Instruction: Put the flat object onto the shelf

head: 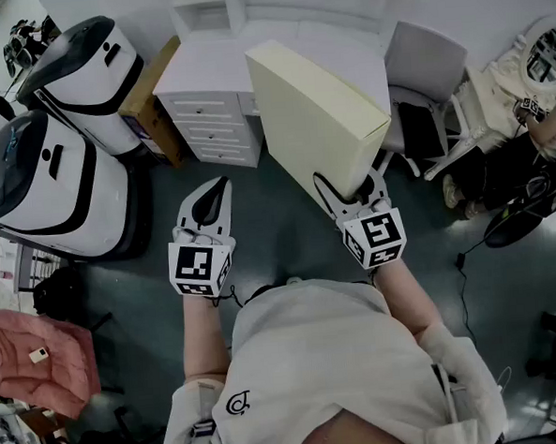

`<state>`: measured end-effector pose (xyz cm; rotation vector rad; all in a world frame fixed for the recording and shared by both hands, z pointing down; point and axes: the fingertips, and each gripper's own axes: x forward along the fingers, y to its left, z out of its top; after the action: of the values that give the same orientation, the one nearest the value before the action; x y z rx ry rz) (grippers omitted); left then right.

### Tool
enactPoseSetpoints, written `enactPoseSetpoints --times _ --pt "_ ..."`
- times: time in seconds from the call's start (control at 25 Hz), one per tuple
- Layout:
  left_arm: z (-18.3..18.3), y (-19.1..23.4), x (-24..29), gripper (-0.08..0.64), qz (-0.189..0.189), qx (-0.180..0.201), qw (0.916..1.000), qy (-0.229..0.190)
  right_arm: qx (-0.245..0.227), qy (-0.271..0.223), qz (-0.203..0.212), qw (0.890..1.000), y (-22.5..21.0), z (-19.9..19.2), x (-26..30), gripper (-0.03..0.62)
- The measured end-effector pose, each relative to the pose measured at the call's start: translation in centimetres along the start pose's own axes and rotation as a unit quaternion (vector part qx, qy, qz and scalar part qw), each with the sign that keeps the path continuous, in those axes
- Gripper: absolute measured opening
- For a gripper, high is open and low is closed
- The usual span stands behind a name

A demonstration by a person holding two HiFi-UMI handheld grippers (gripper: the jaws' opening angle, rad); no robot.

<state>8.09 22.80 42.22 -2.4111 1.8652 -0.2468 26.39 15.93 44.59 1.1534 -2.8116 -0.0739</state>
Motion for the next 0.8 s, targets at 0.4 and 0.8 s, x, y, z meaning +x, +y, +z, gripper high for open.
enactPoseSetpoints --times 0.4,0.8 --pt "-0.2 0.0 1.5 0.014 -0.008 -0.003 0.9999 0.007 0.006 0.005 -0.003 1.000 -1.0 -0.4 0.5 0.273" --pt "-1.1 0.3 3.7 0.014 -0.018 0.002 0.9995 0.028 0.041 0.007 -0.028 0.999 -2.9 -1.7 2.3 0.275"
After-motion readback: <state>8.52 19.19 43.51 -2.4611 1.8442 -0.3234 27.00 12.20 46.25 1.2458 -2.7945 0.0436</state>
